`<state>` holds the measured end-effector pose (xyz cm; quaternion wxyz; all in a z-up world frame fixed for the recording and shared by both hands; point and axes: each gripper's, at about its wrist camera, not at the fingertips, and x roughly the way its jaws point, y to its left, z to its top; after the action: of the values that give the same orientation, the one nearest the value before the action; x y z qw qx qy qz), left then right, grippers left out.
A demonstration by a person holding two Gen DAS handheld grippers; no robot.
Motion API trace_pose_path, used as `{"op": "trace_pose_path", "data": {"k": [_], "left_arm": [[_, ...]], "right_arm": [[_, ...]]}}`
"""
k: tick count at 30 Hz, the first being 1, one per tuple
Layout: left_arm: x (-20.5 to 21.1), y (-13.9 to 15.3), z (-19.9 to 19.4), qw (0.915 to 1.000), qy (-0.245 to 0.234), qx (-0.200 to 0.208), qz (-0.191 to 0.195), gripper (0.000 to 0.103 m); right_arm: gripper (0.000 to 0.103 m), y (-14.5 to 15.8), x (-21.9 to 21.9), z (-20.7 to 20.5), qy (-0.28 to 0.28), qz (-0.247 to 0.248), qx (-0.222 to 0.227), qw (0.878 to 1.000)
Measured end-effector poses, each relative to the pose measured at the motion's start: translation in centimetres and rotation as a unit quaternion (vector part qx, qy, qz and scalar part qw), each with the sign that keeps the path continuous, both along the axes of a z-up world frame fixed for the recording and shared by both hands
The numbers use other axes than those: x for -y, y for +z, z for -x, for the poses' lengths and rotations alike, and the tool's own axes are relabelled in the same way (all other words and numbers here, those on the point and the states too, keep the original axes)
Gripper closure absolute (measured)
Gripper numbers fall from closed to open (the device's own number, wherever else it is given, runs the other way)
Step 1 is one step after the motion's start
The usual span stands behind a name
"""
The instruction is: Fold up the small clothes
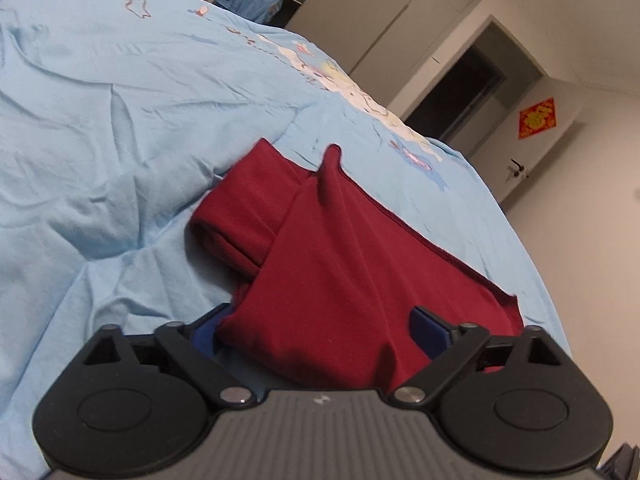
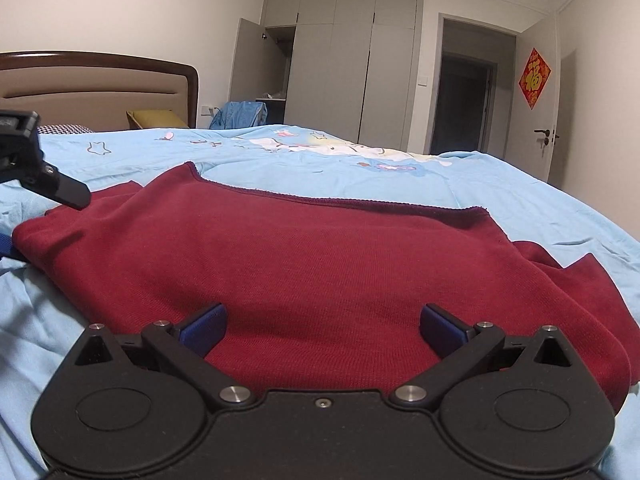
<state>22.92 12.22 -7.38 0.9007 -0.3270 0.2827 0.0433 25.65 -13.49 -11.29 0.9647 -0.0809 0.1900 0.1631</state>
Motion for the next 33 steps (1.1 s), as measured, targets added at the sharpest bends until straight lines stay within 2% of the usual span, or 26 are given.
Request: {"op": "trace_pose_path", "data": {"k": [4, 8, 11, 19, 25, 33], "left_arm": [[-0.7, -0.6, -1.2, 0.9996, 0.026, -0.003, 0.006, 0.026], [-1.2, -1.0, -2.1, 0.9991, 0.041, -0.002, 0.013, 0.033], [-1.5, -1.3, -2.7, 0.9983, 0.055, -0.005, 0.015, 0.047], [-1.2, -1.2, -3.0, 0.9988, 0.047, 0.0, -0.009, 0.072], [-0.3, -0.2, -3.6, 0.9983, 0.037, -0.012, -0.044, 0.08], [0.9, 1.5, -3.5, 0.9956, 0.028, -0.008, -0.089, 0.083]], "right_arm": [[0.001, 0.0, 0.0, 0.0, 0.0, 0.0, 0.0, 1.0], [0.0, -0.1, -0.1, 0.1, -0.001, 0.001, 0.002, 1.0], [0.0, -0.2, -0.1, 0.1, -0.001, 0.001, 0.003, 1.0], [0.0, -0.2, 0.0, 0.0, -0.001, 0.001, 0.003, 1.0], [0.0, -0.2, 0.2, 0.0, 0.0, -0.008, 0.002, 1.0], [0.0, 0.2, 0.3, 0.1, 0.002, -0.009, -0.002, 1.0]]}}
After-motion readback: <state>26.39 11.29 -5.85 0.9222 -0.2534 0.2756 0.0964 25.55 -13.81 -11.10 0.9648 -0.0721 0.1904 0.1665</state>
